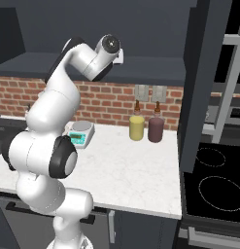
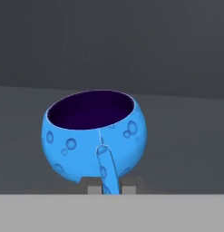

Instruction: Gather all objects into one cabinet and sort the glasses and bowls to opposite sides.

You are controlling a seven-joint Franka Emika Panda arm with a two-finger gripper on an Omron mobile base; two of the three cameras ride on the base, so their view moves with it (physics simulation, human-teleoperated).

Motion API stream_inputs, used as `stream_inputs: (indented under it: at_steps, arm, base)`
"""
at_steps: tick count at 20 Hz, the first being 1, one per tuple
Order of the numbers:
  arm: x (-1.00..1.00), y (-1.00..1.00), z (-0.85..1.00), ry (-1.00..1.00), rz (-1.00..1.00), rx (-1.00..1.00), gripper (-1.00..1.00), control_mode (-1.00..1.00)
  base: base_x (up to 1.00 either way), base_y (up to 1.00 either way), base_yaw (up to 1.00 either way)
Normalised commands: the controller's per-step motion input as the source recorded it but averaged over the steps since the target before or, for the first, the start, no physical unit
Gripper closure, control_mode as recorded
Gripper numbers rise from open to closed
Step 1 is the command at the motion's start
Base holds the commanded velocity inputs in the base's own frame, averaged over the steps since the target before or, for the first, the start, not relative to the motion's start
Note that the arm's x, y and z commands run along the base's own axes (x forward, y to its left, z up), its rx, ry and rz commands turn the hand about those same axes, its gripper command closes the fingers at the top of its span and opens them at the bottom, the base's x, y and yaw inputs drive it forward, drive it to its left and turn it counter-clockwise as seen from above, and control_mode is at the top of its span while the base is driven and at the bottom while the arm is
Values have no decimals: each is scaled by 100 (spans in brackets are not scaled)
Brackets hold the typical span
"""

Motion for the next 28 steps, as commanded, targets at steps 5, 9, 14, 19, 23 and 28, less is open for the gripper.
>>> stream_inputs:
  at_steps: [5, 9, 14, 19, 23, 28]
  arm:
    - [0, 0, 0, 0, 0, 0, 100, -100]
    - [0, 0, 0, 0, 0, 0, 100, -100]
    - [-11, 0, 0, 0, 0, 0, 100, -100]
    - [-55, 0, 2, -1, 0, 0, 100, -100]
    - [-60, 0, 3, 0, 0, 0, 100, -100]
    - [-47, 3, 7, 0, 0, -1, 100, -100]
  base:
    - [0, 0, 0]
    - [0, 0, 0]
    - [0, 0, 0]
    - [0, 0, 0]
    - [0, 0, 0]
    - [0, 0, 0]
